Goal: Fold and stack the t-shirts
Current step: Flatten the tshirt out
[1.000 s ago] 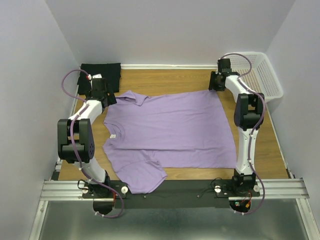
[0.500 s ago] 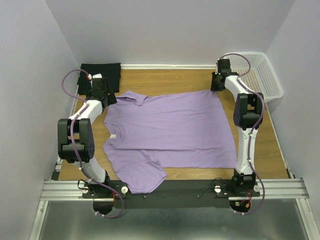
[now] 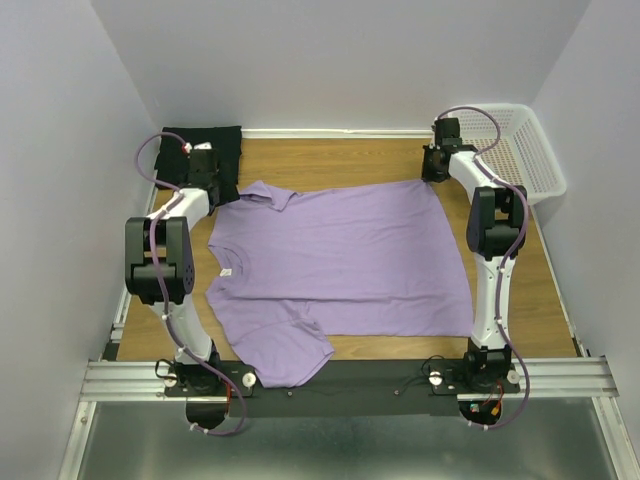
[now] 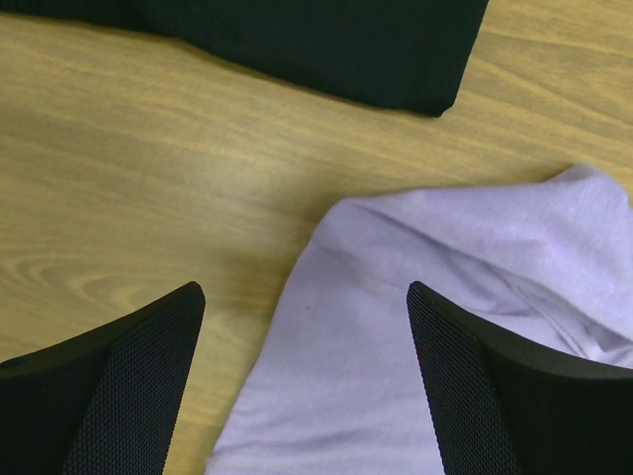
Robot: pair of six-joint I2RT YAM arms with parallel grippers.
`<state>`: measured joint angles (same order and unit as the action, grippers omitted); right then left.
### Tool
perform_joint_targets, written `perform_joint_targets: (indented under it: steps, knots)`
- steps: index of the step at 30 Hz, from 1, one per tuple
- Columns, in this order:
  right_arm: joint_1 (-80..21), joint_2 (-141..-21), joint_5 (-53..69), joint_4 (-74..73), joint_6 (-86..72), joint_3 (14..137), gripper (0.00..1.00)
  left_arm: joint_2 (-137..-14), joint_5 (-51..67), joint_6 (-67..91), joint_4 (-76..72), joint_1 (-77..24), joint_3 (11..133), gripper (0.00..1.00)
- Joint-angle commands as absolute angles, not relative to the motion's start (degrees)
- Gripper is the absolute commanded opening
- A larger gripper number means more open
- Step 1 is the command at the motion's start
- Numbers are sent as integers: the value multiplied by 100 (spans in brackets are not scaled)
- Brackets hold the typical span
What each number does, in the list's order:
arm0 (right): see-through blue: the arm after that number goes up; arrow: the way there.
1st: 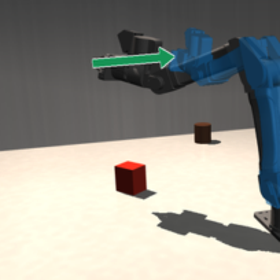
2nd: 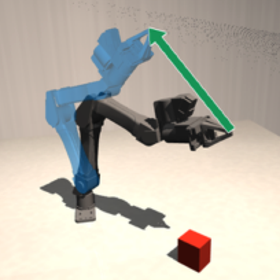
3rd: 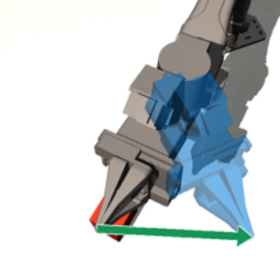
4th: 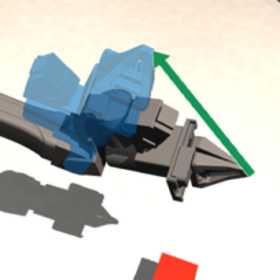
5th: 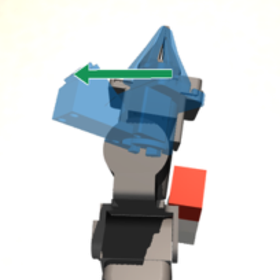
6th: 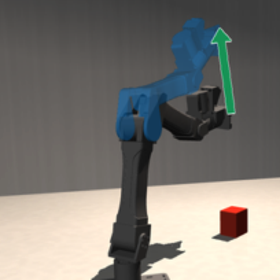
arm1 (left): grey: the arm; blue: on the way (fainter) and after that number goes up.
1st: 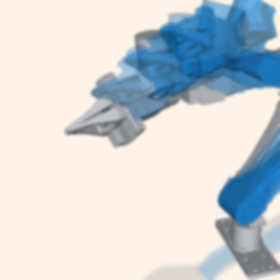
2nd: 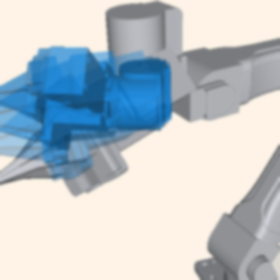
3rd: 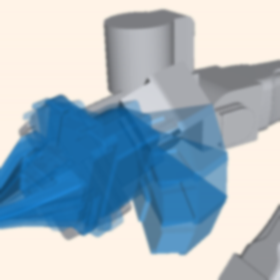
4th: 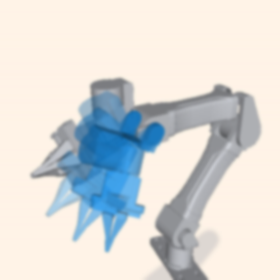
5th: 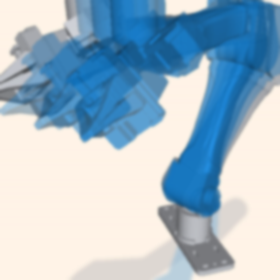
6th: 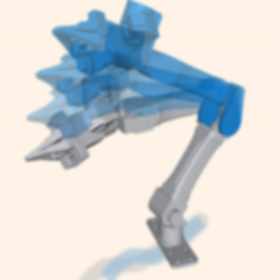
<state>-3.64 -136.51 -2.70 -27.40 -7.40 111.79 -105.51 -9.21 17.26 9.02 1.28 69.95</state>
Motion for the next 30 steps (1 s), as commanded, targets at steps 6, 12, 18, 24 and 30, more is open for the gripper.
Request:
perform_joint_targets:
  steps: [6,12,18,24,30]
  knots:
    - [-325,-13808,-396,-2856,-633,10969,1,-11205,-835,1539,967,132,7506,77]
    - [-325,-13799,-466,-2856,-633,10951,0,-11391,-765,1389,1063,185,7629,72]
    - [-316,-13808,-422,-2856,-650,10951,1,-11698,-703,1318,1212,255,7831,66]
    - [-308,-13764,-466,-2848,-659,10899,0,-12023,-457,1257,1528,255,8156,58]
    - [-281,-13720,-483,-2848,-712,10890,0,-12023,-404,1239,1687,246,8060,52]
